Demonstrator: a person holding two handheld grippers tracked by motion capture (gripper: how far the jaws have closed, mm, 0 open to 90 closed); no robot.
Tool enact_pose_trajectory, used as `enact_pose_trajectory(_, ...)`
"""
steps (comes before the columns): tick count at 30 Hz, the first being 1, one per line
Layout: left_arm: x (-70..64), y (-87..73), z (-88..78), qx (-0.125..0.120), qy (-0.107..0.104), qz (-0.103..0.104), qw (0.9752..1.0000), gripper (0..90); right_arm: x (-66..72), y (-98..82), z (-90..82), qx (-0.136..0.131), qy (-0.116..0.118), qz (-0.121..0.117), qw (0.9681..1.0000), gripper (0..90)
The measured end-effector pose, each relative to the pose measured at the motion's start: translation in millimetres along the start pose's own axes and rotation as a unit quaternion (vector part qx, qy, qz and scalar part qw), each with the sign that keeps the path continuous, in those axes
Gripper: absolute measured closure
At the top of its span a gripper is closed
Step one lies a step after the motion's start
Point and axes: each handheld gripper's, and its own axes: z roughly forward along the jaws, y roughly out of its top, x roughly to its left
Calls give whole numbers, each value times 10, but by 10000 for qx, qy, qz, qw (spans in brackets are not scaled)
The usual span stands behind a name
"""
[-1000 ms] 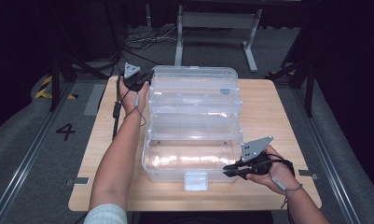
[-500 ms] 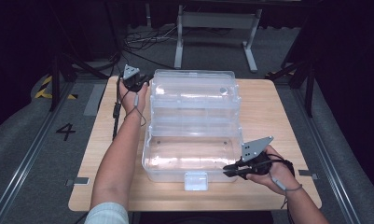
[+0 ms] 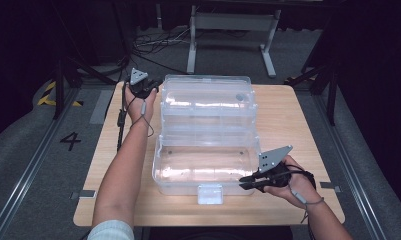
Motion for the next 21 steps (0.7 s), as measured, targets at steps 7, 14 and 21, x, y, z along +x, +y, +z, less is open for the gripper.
enact_pose_trajectory(7, -160, 216, -364, -239, -166, 180, 9994, 741, -18, 46, -135, -352, -117, 158, 9992, 764)
enact_pose_trajectory(14, -279, 318, -780, -84, -472, 256, 9985, 706, -79, 54, -277, -736, -304, 355, 9962, 710)
enact_pose_trajectory(21, -363, 304, -1191, 81, -654, 295, 9974, 701, -185, 65, -437, -1096, -507, 517, 9913, 706)
